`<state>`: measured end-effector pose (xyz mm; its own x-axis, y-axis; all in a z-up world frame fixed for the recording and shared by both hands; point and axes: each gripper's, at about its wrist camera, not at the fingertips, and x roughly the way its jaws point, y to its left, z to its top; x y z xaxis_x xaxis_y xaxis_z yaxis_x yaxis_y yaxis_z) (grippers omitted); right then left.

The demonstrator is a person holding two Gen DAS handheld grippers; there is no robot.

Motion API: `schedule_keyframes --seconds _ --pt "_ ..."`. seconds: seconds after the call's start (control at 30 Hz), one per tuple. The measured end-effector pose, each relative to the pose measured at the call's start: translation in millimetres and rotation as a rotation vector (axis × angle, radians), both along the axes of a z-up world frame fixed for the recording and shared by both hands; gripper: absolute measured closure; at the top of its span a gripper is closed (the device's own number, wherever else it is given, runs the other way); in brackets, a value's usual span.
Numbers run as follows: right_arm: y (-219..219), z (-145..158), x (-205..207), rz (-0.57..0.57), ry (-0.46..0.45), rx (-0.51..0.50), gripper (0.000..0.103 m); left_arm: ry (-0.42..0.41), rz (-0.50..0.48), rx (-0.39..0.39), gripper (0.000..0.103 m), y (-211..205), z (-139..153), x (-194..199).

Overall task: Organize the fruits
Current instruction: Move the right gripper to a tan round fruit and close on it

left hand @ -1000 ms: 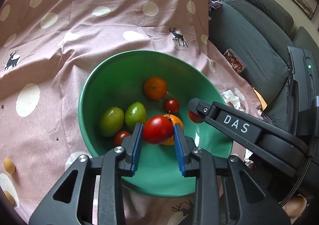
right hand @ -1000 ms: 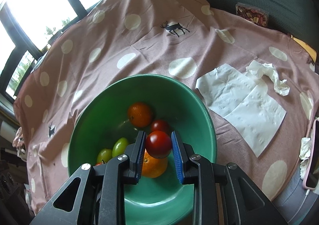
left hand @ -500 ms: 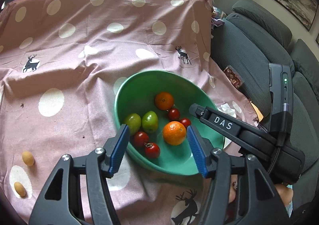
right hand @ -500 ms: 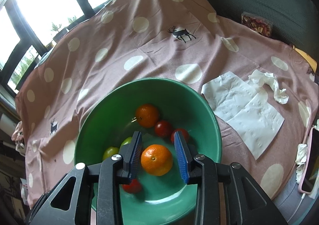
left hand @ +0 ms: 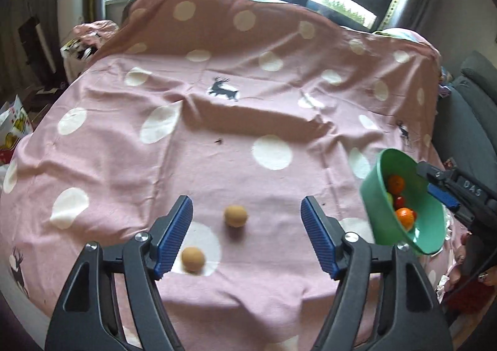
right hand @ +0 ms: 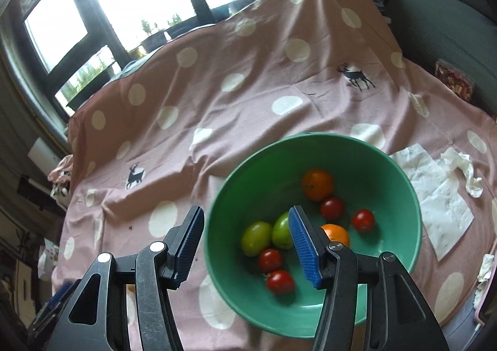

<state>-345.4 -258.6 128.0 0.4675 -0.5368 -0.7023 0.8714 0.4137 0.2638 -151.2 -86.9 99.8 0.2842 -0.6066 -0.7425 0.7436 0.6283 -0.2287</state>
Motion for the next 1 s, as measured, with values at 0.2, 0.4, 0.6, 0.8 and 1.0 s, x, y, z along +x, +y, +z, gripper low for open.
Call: schedule_keyframes --seconds 0.2,0.4,0.6,0.8,1.0 --pt "19.6 -5.3 50.7 0.143 0.057 -0.013 0.045 0.03 0.103 0.073 0.032 24.1 -29.8 27.2" --pt "36.6 -24.5 97.8 0.297 0.063 0.046 0.045 0.063 0.112 0.1 0.033 25.0 -44.6 35.0" --pt "49.0 -50.9 132.0 0.435 0.047 0.168 0.045 0.058 0.087 0.119 0.046 23.0 -49.4 33.3" --pt "57.8 -74.5 150.7 0.509 0.049 0.285 0.046 0.079 0.05 0.142 0.055 17.8 -55.4 29.3" --pt "59.9 -88.2 161.2 0.529 0.051 0.337 0.058 0.104 0.01 0.163 0.058 8.4 -64.8 23.1"
